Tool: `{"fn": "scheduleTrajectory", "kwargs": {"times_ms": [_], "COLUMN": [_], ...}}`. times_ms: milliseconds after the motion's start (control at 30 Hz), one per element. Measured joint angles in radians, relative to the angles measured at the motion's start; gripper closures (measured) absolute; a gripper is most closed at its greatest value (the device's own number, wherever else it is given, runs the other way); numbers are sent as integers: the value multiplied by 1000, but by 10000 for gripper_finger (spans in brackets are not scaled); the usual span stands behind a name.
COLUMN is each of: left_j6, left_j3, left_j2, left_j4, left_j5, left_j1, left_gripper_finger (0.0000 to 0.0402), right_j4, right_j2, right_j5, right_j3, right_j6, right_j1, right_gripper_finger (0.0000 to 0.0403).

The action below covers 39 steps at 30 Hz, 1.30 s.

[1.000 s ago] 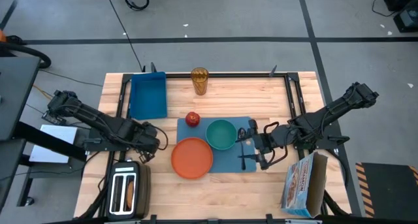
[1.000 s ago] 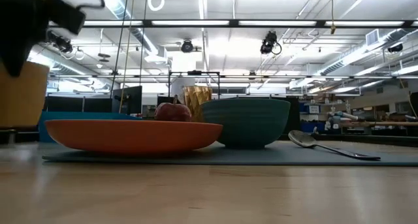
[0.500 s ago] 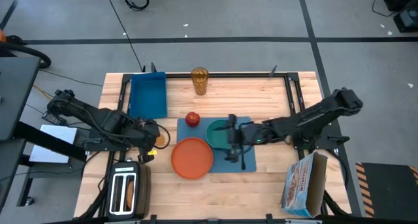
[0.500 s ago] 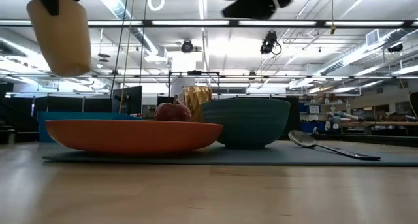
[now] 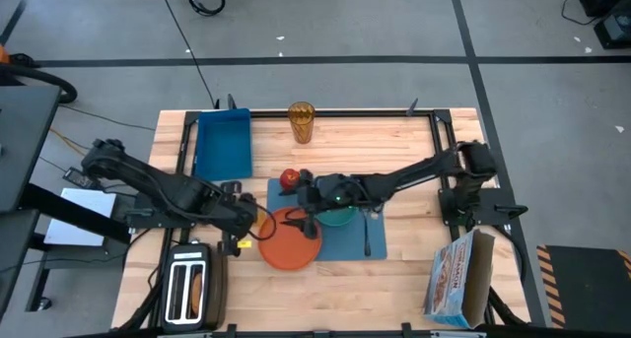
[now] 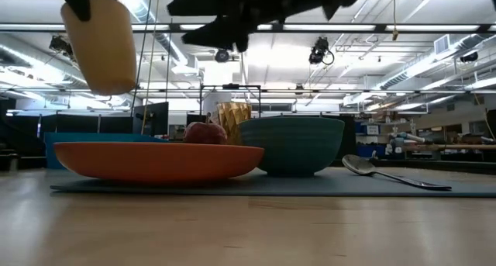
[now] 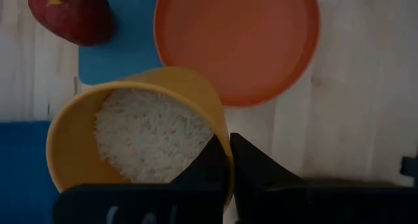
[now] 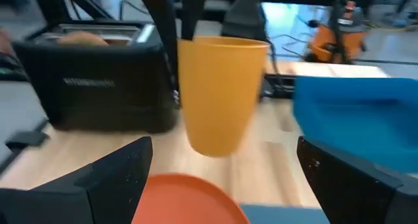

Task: Arrange a breakfast setting
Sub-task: Put the yellow cup of milk on the blue cutting board to the top right of the green bowl

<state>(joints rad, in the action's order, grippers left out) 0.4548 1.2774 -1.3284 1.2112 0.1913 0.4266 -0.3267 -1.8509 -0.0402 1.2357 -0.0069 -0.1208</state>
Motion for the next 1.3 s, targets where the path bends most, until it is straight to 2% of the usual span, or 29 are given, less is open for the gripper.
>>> {"fn": "scheduleTrajectory", "kwargs": {"times_ms": [133,267,400,833,1000,1300], "left_j6": [-66,-145,-203,-296,-299,-309], "left_j3": [0,0,-1,-1,0,0], "left_j2": [-15,-23,-38,-88,-88,-87], "left_j4": [-25,-89,-98,-169,-184,-217], "left_j5": [4,3,-7,8,11,15], "left_j1": [-7,-30,-52,-77,-77,-77], "left_gripper_finger": [388,388,388,386,386,383], "right_j4": [-63,-78,-74,20,8,15], "right_j2": [-84,-160,-222,-244,-244,-244], "right_j5": [70,135,129,167,145,139], "right_j3": [29,77,142,174,173,173], "right_j6": [25,-19,-1,-34,-24,-23], "right_j1": [19,26,35,57,55,54], "right_gripper_finger": [8,4,5,10,27,87]}}
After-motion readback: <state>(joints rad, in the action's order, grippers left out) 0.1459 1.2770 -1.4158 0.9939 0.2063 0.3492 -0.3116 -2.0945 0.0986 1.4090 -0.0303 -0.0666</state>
